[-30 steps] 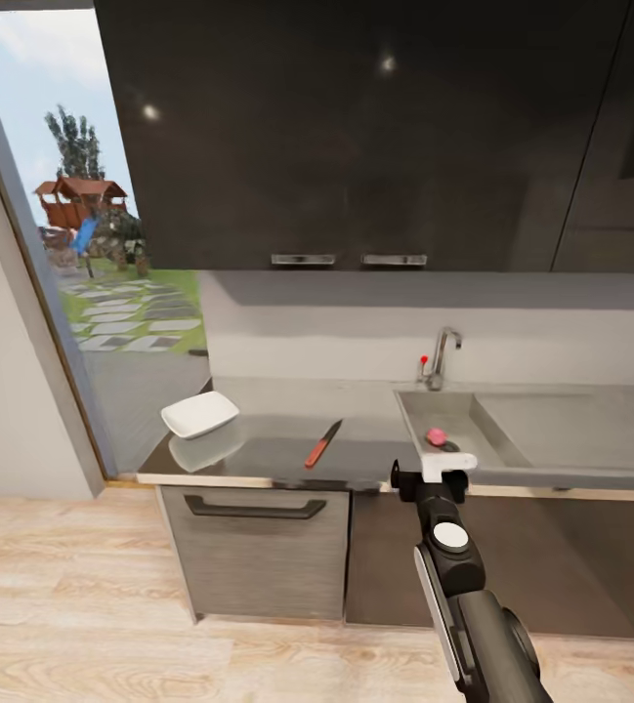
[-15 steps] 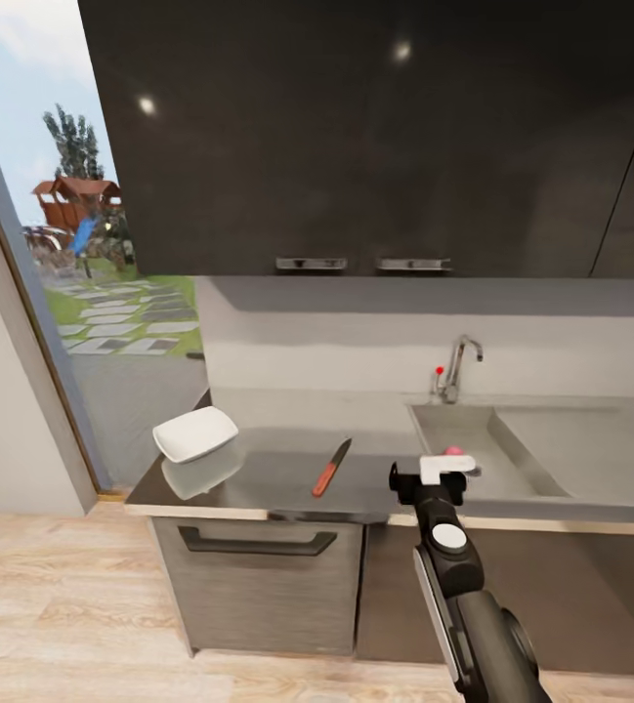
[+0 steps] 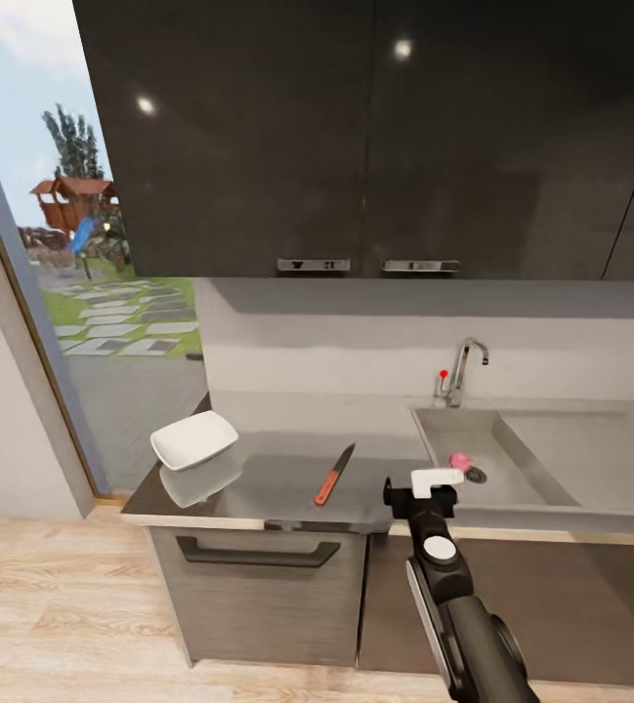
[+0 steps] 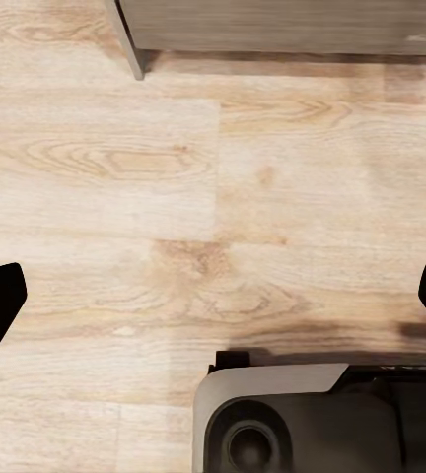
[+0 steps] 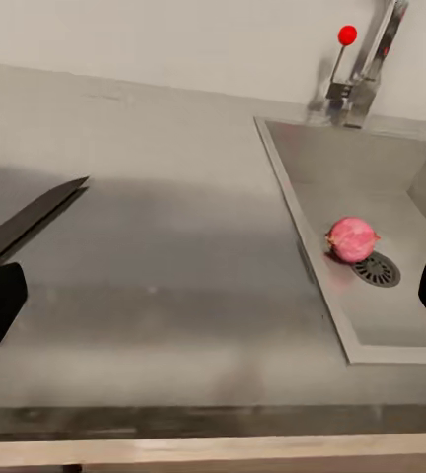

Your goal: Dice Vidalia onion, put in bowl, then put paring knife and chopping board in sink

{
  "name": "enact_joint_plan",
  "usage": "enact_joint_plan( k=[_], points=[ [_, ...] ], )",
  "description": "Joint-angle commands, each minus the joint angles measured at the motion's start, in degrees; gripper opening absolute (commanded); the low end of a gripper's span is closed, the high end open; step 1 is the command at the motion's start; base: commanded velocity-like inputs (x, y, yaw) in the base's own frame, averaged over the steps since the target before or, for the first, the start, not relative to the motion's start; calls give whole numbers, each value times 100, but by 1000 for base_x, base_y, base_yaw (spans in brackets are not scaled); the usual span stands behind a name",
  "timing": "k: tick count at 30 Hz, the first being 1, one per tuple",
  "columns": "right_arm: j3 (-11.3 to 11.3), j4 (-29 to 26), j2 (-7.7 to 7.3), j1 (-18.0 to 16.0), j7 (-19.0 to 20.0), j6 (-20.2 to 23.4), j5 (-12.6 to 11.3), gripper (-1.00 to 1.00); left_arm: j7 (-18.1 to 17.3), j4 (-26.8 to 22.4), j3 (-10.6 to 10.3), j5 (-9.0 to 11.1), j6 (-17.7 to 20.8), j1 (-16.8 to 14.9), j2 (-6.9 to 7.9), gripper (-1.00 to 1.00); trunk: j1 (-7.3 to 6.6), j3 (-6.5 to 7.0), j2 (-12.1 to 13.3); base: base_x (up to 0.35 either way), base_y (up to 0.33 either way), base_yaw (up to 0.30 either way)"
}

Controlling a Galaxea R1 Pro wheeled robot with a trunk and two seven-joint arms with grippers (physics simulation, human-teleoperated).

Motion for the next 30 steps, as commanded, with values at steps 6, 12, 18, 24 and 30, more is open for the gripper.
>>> enact_joint_plan(
  k=[6,12,18,24,30],
  points=[
    [7,287,0,-2,-3,-234,43,100,0,2,4,4,-15,0,0,100,2,-2,-4,0,0,0],
    [7,323,0,-2,100,-282,41,100,3,2,4,4,-15,0,0,100,2,-2,-4,11,0,0],
    [7,333,0,-2,120,-372,41,100,1,2,4,4,-15,0,0,100,2,-2,-4,168,-7,0],
    [-1,401,0,-2,122,-458,44,100,4,2,4,4,-15,0,0,100,2,-2,-4,225,-76,0],
    [-8,443,0,-2,119,-558,42,100,3,2,4,4,-15,0,4,100,2,-2,-4,28,-10,0]
  ],
)
